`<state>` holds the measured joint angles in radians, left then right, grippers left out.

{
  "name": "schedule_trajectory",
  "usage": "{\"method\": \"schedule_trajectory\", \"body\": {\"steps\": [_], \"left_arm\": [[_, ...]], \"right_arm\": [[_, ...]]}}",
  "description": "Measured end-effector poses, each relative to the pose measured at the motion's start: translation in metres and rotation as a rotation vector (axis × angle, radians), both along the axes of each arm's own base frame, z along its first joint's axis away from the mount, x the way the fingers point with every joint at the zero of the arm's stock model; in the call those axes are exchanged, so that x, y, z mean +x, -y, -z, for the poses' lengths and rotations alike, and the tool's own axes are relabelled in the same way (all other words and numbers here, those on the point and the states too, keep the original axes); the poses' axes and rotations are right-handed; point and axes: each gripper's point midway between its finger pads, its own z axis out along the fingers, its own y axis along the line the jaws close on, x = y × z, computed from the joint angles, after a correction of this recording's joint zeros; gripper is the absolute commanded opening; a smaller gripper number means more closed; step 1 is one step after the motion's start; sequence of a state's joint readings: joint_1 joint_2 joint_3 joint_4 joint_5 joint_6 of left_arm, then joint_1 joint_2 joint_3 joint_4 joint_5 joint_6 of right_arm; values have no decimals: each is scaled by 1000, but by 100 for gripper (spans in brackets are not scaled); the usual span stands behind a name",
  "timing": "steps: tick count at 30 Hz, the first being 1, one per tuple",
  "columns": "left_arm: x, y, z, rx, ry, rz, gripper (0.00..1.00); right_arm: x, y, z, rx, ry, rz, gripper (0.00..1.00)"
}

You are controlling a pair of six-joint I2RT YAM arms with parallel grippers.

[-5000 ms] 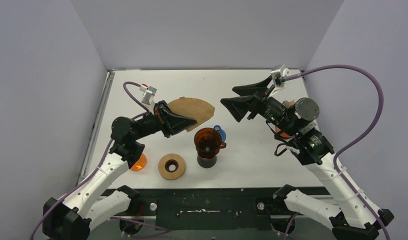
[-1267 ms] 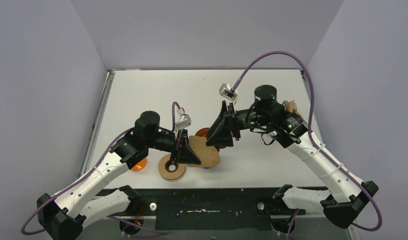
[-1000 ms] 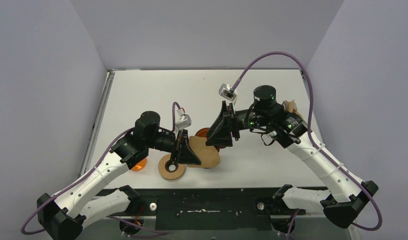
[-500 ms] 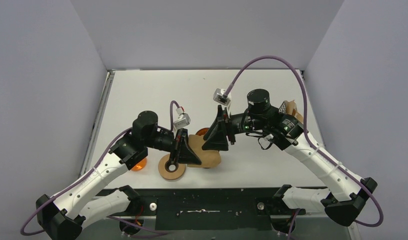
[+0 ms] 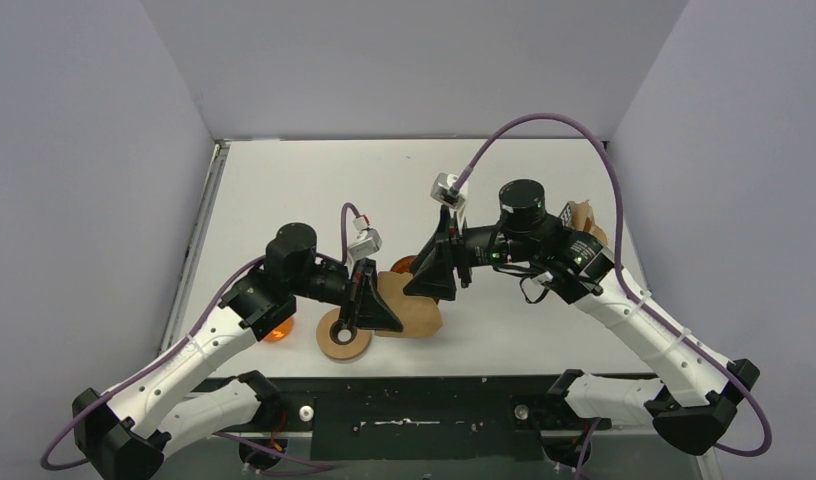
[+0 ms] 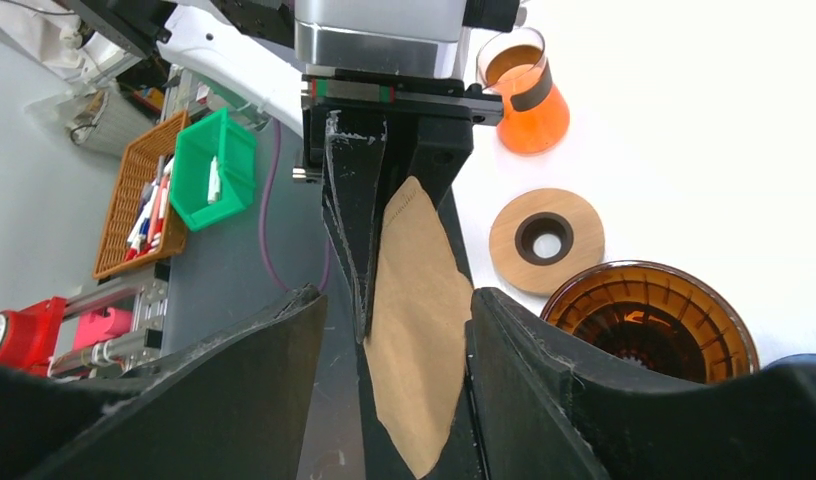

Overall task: Place the coffee filter in the dripper
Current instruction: Pick up the coffee filter from the coffee filter holder.

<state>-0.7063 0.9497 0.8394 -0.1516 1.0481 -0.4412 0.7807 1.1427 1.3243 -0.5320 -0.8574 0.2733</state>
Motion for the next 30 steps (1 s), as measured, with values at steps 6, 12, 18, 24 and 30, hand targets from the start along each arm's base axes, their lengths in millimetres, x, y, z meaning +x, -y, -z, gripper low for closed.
{"method": "schedule_trajectory", "body": {"steps": [6, 12, 18, 24, 30], "left_arm": [[-2, -1, -2, -6, 7, 2, 0], [-4, -1, -4, -10, 12, 6, 0], [-4, -1, -4, -11, 12, 6, 0], [-2, 0, -3, -13, 15, 6, 0], [0, 2, -2, -11, 13, 6, 0]], "right_arm": [[3, 4, -16, 29, 48, 38, 57], [5, 5, -17, 28, 53, 49, 56], [1, 3, -13, 17, 39, 22, 53], [-6, -2, -4, -8, 25, -21, 53], [-10, -3, 1, -23, 18, -37, 52]]}}
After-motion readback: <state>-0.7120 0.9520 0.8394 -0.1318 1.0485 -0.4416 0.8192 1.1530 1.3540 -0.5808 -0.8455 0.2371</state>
